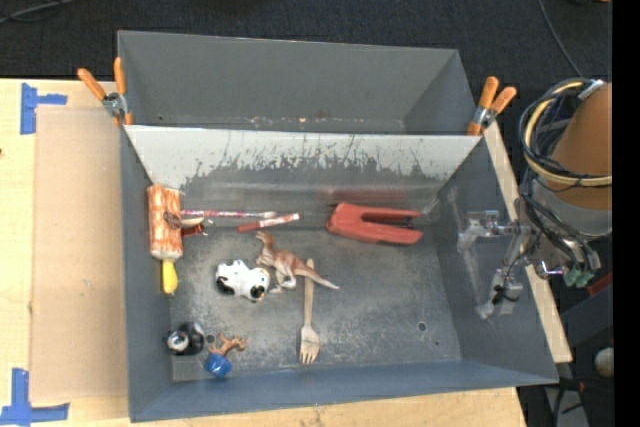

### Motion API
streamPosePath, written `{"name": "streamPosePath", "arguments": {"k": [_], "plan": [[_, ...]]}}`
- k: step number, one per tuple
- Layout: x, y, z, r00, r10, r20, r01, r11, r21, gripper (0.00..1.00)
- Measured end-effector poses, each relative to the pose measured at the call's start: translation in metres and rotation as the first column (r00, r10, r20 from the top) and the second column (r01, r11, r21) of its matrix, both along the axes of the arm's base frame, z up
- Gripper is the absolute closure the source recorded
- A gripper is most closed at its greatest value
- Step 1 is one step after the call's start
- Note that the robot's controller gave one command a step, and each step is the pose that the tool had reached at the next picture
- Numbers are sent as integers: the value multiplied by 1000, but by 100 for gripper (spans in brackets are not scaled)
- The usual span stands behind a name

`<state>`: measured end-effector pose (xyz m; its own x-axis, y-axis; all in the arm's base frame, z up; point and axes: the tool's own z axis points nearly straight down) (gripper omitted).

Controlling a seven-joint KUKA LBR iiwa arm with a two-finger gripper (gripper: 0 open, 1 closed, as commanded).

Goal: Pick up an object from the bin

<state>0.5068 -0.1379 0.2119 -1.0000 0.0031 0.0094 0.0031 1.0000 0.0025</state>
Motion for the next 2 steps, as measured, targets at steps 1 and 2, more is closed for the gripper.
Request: {"name": "streamPosePath", "arguments": {"k": [1,2], "plan": [[2,1,4,1000,4,8,-4,1000,-2,0],[76,43,-47,997,74,15,-74,997,-3,0]]}}
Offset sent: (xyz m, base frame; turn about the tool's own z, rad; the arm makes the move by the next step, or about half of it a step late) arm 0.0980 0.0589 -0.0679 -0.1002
